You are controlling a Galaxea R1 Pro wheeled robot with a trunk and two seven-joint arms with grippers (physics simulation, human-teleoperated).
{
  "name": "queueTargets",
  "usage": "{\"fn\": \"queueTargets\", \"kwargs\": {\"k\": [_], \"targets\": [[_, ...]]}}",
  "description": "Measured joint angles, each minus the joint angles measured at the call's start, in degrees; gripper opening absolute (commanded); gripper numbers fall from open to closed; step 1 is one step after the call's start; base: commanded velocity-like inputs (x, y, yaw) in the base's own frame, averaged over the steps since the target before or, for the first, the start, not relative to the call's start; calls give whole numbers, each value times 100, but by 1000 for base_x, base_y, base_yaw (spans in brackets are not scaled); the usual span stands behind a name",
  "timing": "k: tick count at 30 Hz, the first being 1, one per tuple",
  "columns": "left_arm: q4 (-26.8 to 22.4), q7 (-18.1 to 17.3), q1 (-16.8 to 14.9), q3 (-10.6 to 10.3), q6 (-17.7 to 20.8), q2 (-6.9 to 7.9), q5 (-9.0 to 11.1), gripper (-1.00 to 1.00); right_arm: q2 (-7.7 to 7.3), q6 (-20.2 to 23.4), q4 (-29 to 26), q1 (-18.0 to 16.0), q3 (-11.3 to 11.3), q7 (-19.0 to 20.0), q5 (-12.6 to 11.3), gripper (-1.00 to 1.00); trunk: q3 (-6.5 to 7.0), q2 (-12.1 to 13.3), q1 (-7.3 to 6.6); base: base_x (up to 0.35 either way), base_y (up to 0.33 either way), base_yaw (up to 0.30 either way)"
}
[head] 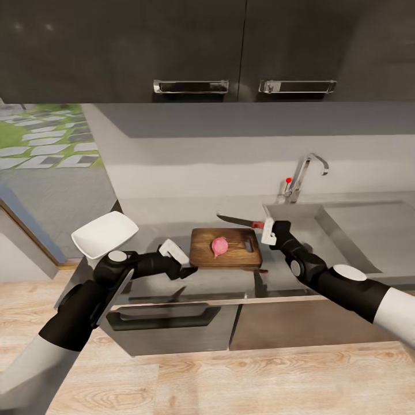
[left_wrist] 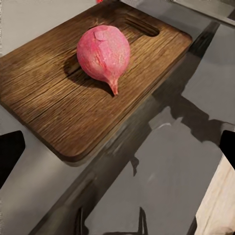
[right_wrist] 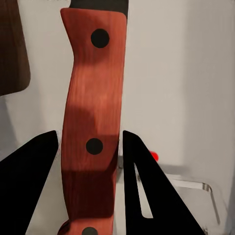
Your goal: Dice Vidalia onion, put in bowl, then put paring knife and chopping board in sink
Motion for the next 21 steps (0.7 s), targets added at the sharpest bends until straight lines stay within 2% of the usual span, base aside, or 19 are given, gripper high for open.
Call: {"fn": "queueTargets", "kwargs": {"k": [3, 8, 9, 13, 14, 18, 21], "targets": [[-13, 1, 0, 77, 10, 5, 4, 100, 1, 0, 10, 0, 61, -1, 11, -100, 0, 0, 0, 0, 0, 0], [-51, -11, 0, 380, 23, 13, 5, 100, 1, 0, 14, 0, 210, -1, 13, -100, 0, 0, 0, 0, 0, 0], [-103, -48, -1, 467, 26, 35, 6, 100, 1, 0, 21, 1, 309, -6, 12, -100, 0, 0, 0, 0, 0, 0], [-141, -107, 0, 588, 34, 165, 6, 100, 1, 0, 23, 0, 363, -16, 16, -100, 0, 0, 0, 0, 0, 0], [-158, -239, -1, 654, 31, 197, 6, 100, 1, 0, 23, 0, 381, -18, 19, -100, 0, 0, 0, 0, 0, 0], [-167, -537, 0, 698, 29, 216, 7, 100, 1, 0, 25, 0, 530, -19, 80, -100, 0, 0, 0, 0, 0, 0], [-170, -628, 1, 700, 29, 216, 7, 100, 1, -2, 24, 0, 657, -20, 258, -100, 0, 0, 0, 0, 0, 0]]}}
